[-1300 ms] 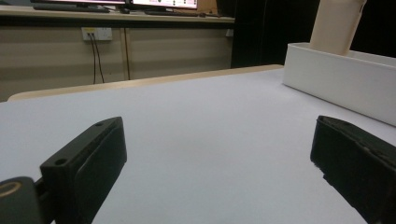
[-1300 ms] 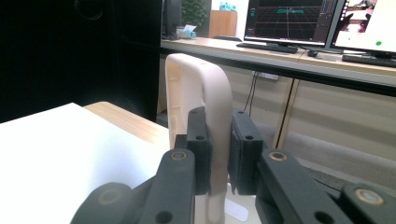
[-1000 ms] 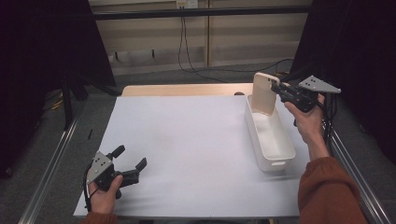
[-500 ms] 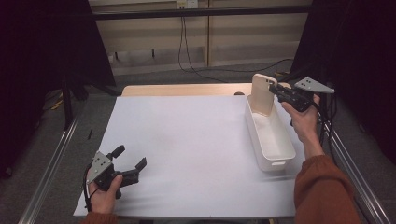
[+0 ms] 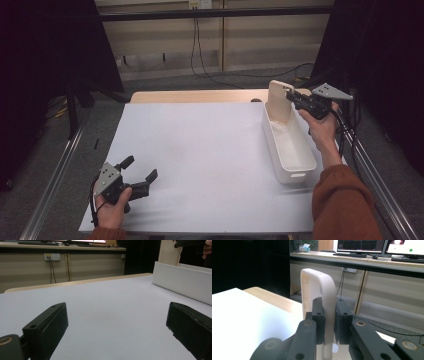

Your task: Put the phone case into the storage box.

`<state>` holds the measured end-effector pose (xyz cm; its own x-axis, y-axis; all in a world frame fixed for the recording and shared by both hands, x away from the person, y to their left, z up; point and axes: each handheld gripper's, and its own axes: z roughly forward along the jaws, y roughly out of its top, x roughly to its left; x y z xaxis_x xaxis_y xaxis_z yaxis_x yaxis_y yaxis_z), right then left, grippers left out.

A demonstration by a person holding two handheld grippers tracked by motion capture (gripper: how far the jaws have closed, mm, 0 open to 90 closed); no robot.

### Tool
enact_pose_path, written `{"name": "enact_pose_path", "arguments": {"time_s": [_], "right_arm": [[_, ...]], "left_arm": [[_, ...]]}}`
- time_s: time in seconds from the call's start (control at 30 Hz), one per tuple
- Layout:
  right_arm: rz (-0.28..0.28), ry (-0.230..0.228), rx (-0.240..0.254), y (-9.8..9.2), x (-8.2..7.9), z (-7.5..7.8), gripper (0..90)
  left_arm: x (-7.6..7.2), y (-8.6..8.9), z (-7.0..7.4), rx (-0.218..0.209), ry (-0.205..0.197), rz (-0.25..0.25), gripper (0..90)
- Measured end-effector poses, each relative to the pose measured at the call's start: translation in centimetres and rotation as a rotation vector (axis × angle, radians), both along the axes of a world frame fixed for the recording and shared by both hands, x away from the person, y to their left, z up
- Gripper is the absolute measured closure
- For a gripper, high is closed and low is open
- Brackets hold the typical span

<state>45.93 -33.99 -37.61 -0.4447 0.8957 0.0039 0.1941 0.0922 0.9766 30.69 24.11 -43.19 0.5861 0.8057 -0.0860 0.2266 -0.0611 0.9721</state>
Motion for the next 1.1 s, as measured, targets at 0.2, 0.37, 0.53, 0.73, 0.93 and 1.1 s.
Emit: {"name": "enact_pose_path", "arguments": {"time_s": [0.2, 0.37, 0.53, 0.73, 0.93, 1.1], "right_arm": [[0.005, 0.006, -0.001, 0.2, 0.4, -0.6, 80.6], [0.006, 0.012, 0.005, 0.3, 0.8, -1.1, 80.6], [0.004, 0.026, 0.0, 0.1, 1.1, -1.7, 80.5], [0.005, 0.034, 0.003, -0.1, 1.3, -2.0, 80.5], [-0.001, 0.046, 0.0, -0.5, 1.3, -2.0, 80.1], [-0.02, 0.06, -0.039, -1.0, 1.5, -2.0, 79.8]], "left_arm": [[0.0, 0.1, 0.0, 0.001, -0.004, 0.001, 4.0], [0.0, 0.1, 0.0, 0.002, -0.004, 0.003, 4.0], [0.0, 0.0, 0.0, 0.002, -0.002, 0.001, 4.0], [0.0, -0.1, 0.0, -0.007, 0.001, 0.003, 4.0], [0.0, -0.1, 0.0, -0.011, 0.001, 0.003, 4.0], [0.0, -0.1, 0.0, -0.007, 0.002, 0.001, 4.0]]}}
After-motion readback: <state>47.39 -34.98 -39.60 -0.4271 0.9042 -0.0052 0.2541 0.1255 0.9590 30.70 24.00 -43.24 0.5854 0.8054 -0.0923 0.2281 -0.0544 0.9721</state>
